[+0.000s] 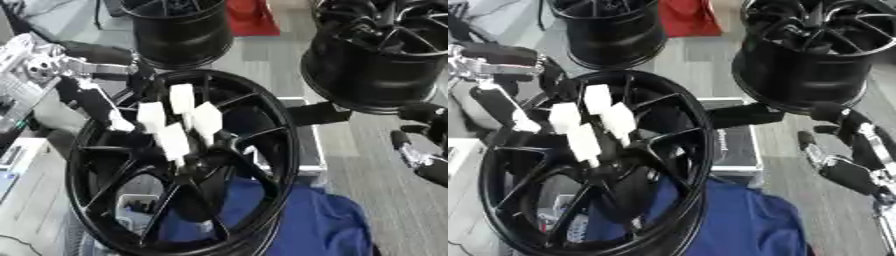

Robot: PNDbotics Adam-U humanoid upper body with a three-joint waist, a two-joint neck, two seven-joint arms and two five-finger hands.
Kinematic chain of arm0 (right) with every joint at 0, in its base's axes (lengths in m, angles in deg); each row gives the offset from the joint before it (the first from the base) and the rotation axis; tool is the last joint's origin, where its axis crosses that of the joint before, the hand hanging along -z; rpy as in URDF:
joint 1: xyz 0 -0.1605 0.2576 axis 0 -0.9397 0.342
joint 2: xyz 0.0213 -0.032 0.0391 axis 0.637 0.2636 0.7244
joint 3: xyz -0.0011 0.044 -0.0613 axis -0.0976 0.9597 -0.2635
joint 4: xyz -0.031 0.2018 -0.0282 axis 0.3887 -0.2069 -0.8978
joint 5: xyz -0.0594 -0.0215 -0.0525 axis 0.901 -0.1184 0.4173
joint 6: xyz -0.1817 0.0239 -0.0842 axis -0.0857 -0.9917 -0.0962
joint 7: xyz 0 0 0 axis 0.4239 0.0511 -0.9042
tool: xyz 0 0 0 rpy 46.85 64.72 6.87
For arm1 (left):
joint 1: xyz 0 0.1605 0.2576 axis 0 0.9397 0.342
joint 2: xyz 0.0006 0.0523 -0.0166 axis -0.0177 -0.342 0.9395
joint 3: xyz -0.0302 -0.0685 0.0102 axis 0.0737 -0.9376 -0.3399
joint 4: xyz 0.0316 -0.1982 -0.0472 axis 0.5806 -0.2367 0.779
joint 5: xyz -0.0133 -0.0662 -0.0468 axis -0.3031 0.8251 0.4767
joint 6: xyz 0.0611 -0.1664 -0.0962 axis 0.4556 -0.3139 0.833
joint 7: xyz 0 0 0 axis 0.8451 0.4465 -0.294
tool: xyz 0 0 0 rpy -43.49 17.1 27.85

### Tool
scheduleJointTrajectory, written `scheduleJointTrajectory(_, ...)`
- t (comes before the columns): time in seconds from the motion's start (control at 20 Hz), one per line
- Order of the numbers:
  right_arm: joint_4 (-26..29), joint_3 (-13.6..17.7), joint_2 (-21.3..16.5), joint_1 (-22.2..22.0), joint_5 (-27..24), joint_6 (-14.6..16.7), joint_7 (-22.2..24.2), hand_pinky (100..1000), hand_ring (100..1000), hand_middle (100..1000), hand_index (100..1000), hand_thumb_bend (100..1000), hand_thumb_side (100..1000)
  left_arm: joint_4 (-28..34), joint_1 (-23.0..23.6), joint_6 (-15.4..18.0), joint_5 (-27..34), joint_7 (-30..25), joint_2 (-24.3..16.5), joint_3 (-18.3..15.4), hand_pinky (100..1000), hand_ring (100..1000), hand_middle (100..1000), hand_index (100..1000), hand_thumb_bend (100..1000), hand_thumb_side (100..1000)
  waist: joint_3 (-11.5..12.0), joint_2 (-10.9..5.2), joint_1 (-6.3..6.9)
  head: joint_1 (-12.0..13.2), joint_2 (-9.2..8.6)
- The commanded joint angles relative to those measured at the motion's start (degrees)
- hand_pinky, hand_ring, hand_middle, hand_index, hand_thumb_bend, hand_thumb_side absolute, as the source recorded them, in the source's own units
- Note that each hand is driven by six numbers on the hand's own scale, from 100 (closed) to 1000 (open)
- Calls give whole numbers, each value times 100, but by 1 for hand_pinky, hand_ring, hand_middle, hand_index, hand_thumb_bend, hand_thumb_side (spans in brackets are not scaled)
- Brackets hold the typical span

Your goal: Pull the pin out of the wheel hub.

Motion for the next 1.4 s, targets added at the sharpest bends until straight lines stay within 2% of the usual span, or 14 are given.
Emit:
scheduleJointTrajectory(0.05,50,39,-132,61,16,9,-16,781,844,769,838,251,238,-40,-138,-6,-35,-26,-75,5,660,617,640,823,433,314,-9,-48,-5,44,29)
scheduleJointTrajectory(0.5,46,43,-136,61,14,9,-14,782,844,769,835,249,238,-165,-166,-21,-99,-2,-8,84,635,586,606,797,431,313,-11,-38,-7,54,29)
scheduleJointTrajectory(0.95,39,45,-131,63,14,13,-8,782,844,769,835,248,238,-257,-181,-71,-139,112,34,134,594,534,548,751,384,316,-9,-48,-14,62,29)
scheduleJointTrajectory(1.2,36,49,-133,60,15,15,-6,783,844,769,834,247,238,-298,-182,-53,-160,66,37,162,611,557,571,763,421,336,-7,-54,-9,60,29)
scheduleJointTrajectory(1.4,35,56,-133,60,19,16,-8,783,844,769,834,248,238,-238,-165,7,-208,-2,11,114,646,630,639,807,492,374,-7,-54,-7,52,29)
